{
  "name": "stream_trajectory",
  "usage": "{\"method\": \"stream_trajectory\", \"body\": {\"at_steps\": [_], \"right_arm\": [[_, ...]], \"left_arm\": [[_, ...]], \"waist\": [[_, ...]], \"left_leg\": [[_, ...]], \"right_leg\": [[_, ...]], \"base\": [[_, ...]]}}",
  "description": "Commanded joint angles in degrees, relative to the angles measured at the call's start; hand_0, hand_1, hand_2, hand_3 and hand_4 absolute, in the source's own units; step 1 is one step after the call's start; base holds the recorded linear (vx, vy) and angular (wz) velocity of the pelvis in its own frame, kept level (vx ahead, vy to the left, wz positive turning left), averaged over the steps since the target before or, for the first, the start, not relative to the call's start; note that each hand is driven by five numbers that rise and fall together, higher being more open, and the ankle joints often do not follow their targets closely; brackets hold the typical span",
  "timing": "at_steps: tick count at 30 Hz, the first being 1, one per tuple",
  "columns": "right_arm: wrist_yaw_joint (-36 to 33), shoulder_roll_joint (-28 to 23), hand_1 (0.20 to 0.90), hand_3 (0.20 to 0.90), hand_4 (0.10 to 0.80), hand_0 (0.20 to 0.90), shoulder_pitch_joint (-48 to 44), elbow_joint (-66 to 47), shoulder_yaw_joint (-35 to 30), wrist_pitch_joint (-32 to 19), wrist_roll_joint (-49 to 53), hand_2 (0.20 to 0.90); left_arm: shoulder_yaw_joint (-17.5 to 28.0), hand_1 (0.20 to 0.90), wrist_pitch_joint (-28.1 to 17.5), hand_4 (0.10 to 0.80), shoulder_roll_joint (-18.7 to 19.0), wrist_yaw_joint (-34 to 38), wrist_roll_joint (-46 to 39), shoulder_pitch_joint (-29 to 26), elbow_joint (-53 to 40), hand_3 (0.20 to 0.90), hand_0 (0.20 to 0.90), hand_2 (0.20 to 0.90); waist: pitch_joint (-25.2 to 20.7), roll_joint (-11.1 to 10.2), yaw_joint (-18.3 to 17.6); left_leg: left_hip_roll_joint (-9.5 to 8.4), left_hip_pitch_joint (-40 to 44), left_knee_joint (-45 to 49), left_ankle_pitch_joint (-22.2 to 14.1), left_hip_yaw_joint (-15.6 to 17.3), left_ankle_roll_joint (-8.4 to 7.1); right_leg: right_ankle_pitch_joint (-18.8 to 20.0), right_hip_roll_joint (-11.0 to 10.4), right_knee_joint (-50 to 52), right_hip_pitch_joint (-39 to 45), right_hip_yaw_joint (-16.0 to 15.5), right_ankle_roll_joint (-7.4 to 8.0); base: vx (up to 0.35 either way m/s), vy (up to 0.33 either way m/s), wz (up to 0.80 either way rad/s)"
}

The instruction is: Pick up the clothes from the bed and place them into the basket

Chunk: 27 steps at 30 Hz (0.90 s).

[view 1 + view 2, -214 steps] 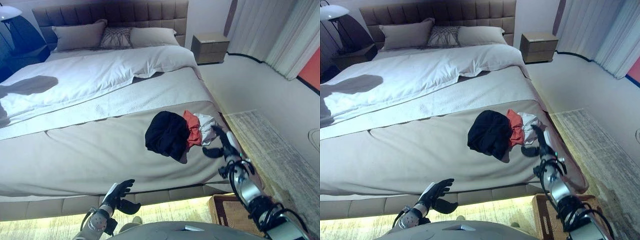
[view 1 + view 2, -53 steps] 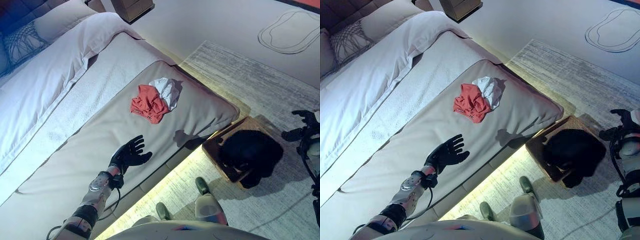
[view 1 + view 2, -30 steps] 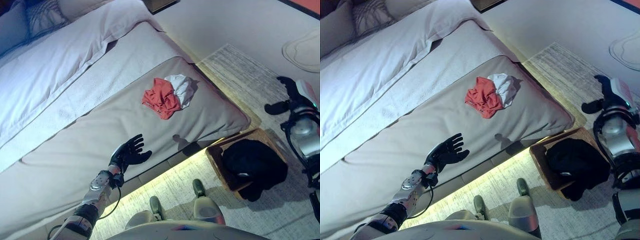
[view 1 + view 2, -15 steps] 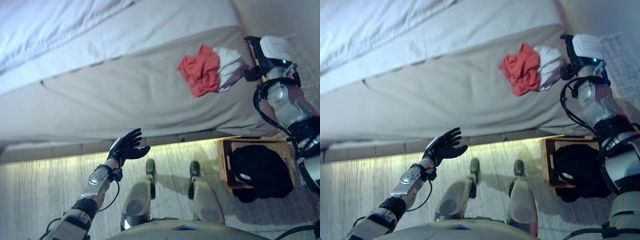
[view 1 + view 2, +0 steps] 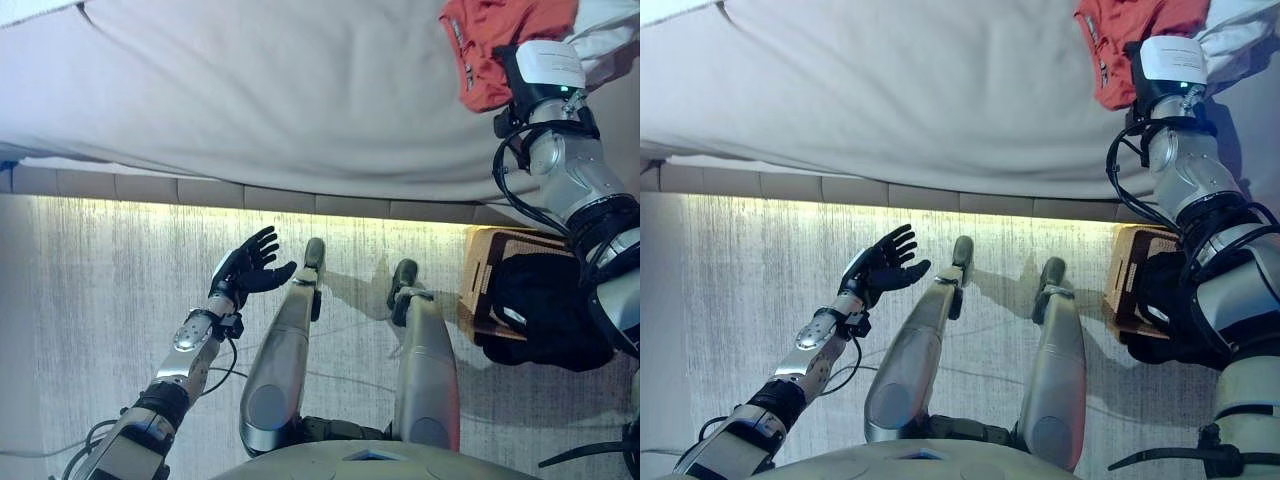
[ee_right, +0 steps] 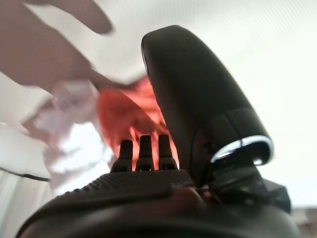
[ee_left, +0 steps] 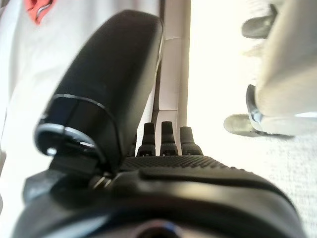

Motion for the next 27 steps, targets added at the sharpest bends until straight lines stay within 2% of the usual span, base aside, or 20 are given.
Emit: {"method": "stream_trajectory", "body": {"at_steps": [1,8,9,14,21,23,27], "right_arm": [[-2.8,-5.0,0.900,0.900,0.800,0.900,-12.6,2.4,3.5,2.8,0.9,0.900],[-0.3,-6.5,0.900,0.900,0.800,0.900,-17.0,9.4,7.8,5.3,-1.1,0.900],[-0.9,-6.7,0.900,0.900,0.800,0.900,-16.7,10.5,8.4,5.6,-0.2,0.900],[-4.0,-7.7,0.900,0.900,0.800,0.900,-20.1,13.2,8.1,5.7,6.4,0.900],[-5.7,-8.9,0.900,0.900,0.800,0.900,-21.9,12.2,3.3,-0.7,19.5,0.900],[-5.7,-8.7,0.300,0.200,0.100,0.300,-21.4,9.4,0.8,-3.9,25.2,0.300],[-5.3,-8.0,0.300,0.200,0.100,0.300,-20.5,6.5,-2.9,-6.6,29.6,0.300]], "left_arm": [[1.2,0.900,-4.5,0.800,3.0,1.4,-4.2,2.4,-9.0,0.900,0.900,0.900],[2.5,0.900,-3.7,0.800,5.5,4.0,-6.8,3.6,-16.3,0.900,0.900,0.900],[2.4,0.900,-3.7,0.800,5.9,4.1,-7.1,4.7,-17.1,0.900,0.900,0.900],[3.1,0.900,-3.2,0.800,7.5,4.3,-7.6,6.4,-19.6,0.900,0.900,0.900],[4.6,0.900,-2.0,0.800,9.3,3.4,-8.3,9.4,-22.2,0.900,0.900,0.900],[5.1,0.900,-2.1,0.800,9.4,3.0,-8.5,10.4,-22.5,0.900,0.900,0.900],[5.9,0.900,-2.3,0.800,9.3,2.0,-8.8,11.2,-22.1,0.900,0.900,0.900]], "waist": [[-2.2,2.1,0.4],[-2.2,3.0,1.7],[-2.2,3.3,2.1],[-2.2,3.9,3.0],[-2.2,3.8,3.7],[-2.2,3.6,3.8],[-2.2,3.5,3.9]], "left_leg": [[-0.56,-4.9,11.5,-9.5,-0.7,2.12],[-0.76,-10.3,14.4,-10.0,-1.0,2.88],[-0.66,-9.5,15.4,-11.8,-1.0,2.91],[-0.56,-11.7,17.5,-12.2,-1.1,3.42],[-0.62,-12.3,18.7,-12.2,-2.2,3.61],[-0.69,-11.8,18.8,-12.0,-2.4,3.54],[-0.91,-10.8,18.3,-11.7,-2.4,3.40]], "right_leg": [[-0.8,3.5,-1.5,0.3,-2.0,-2.52],[-1.0,4.0,0.5,-4.6,-3.1,-2.65],[-2.5,4.1,1.6,-4.0,-2.9,-2.28],[-2.7,3.9,3.3,-6.2,-3.7,-2.65],[-4.0,4.4,5.3,-6.7,-4.2,-3.54],[-4.3,4.6,5.5,-6.3,-4.3,-3.84],[-4.8,4.8,5.6,-5.6,-4.4,-4.16]], "base": [[-0.055,-0.062,0.09],[-0.028,-0.068,0.05],[0.050,-0.094,0.12],[0.000,-0.062,0.04],[0.013,-0.051,0.01],[0.038,-0.026,0.01],[0.000,0.000,0.00]]}}
